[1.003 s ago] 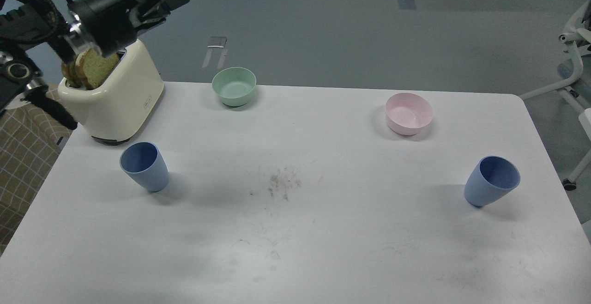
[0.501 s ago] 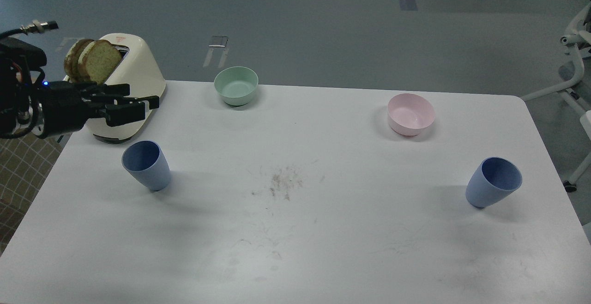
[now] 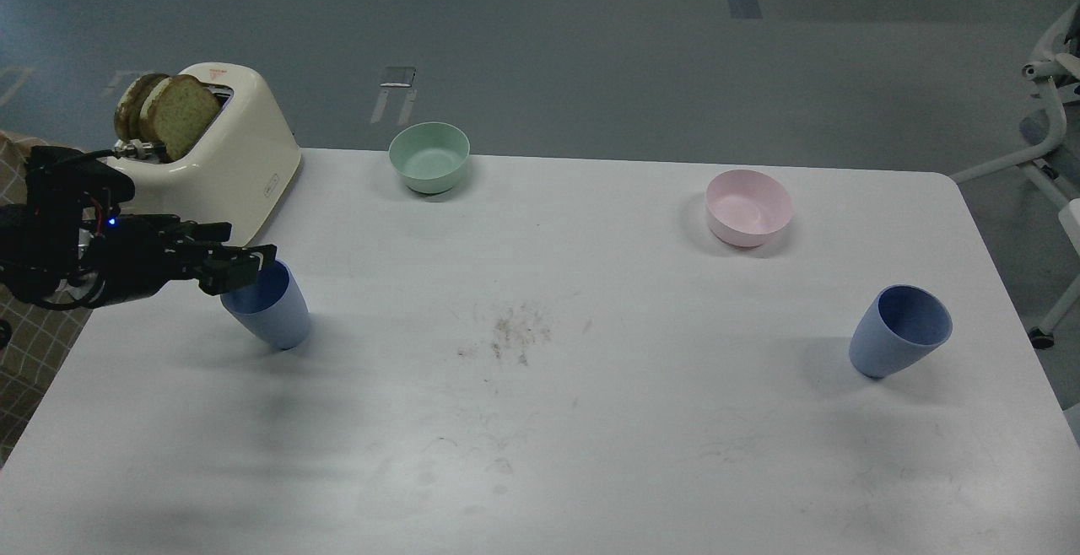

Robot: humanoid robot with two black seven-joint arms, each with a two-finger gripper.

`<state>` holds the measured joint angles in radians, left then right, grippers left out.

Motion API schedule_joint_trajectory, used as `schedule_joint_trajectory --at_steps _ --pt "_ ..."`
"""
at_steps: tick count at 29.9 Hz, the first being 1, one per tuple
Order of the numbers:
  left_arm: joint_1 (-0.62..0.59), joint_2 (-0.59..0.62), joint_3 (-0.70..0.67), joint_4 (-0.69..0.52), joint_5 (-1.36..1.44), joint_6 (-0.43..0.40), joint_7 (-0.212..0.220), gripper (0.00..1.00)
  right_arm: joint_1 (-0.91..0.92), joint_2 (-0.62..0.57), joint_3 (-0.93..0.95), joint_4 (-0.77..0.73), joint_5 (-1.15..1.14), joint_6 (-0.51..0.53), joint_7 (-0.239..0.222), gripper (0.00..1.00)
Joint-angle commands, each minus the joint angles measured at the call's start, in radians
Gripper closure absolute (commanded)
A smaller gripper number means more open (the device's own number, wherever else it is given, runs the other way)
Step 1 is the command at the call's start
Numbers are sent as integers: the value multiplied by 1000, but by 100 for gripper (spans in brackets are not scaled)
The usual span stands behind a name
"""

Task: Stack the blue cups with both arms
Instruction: 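Grasp the blue cup near the left hand from its side, then lift the blue cup and carry it to the table center, set it down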

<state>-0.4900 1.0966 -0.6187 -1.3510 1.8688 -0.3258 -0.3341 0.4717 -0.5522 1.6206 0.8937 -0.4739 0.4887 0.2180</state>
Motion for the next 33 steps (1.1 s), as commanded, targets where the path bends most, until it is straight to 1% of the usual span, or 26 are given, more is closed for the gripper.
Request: schedule_joint_trajectory --at_steps 1,2,3,6,8,9,11,13,15,20,24,26,27,28,30,31,32,33 --pt "2 -7 30 12 7 7 -3 44 -8 0 10 1 0 0 0 0" --pt "4 -9 33 22 16 7 -3 49 -8 0 13 1 0 0 0 0" --pt "4 -11 34 30 21 8 -3 51 -8 0 13 1 0 0 0 0" --pt "5 -33 34 61 30 17 -2 55 -8 0 13 2 1 0 0 0" --pt "5 -46 34 69 32 31 -3 59 -10 0 13 2 1 0 0 0" --pt "7 -47 36 73 33 33 -2 67 -11 1 13 2 1 0 0 0" --pt "7 -47 34 76 33 34 -3 75 -13 1 15 2 0 0 0 0" --pt "7 -49 34 79 33 33 -3 91 -13 2 15 2 0 0 0 0" --pt "13 -49 34 79 33 33 -3 100 -15 1 15 2 0 0 0 0" --pt "13 -49 31 73 30 31 -13 100 -21 2 15 1 0 0 0 0" --pt "-18 -43 28 64 30 31 -13 100 -22 1 15 -1 0 0 0 0" --pt "-86 -41 30 58 30 24 -13 100 -25 2 18 1 0 0 0 0" --pt "-144 -46 31 50 33 7 -13 100 -33 2 22 1 1 0 0 0" --pt "-203 -50 31 35 33 -34 -13 100 -39 0 28 2 1 0 0 0" --pt "-263 -72 31 7 33 -91 -8 100 -50 0 41 2 1 0 0 0" --pt "-294 -96 31 -9 33 -120 -3 100 -56 0 51 2 1 0 0 0" --pt "-344 -157 33 -39 33 -163 1 100 -70 0 73 2 1 0 0 0" --pt "-381 -220 33 -59 36 -163 9 100 -80 0 94 2 1 0 0 0"
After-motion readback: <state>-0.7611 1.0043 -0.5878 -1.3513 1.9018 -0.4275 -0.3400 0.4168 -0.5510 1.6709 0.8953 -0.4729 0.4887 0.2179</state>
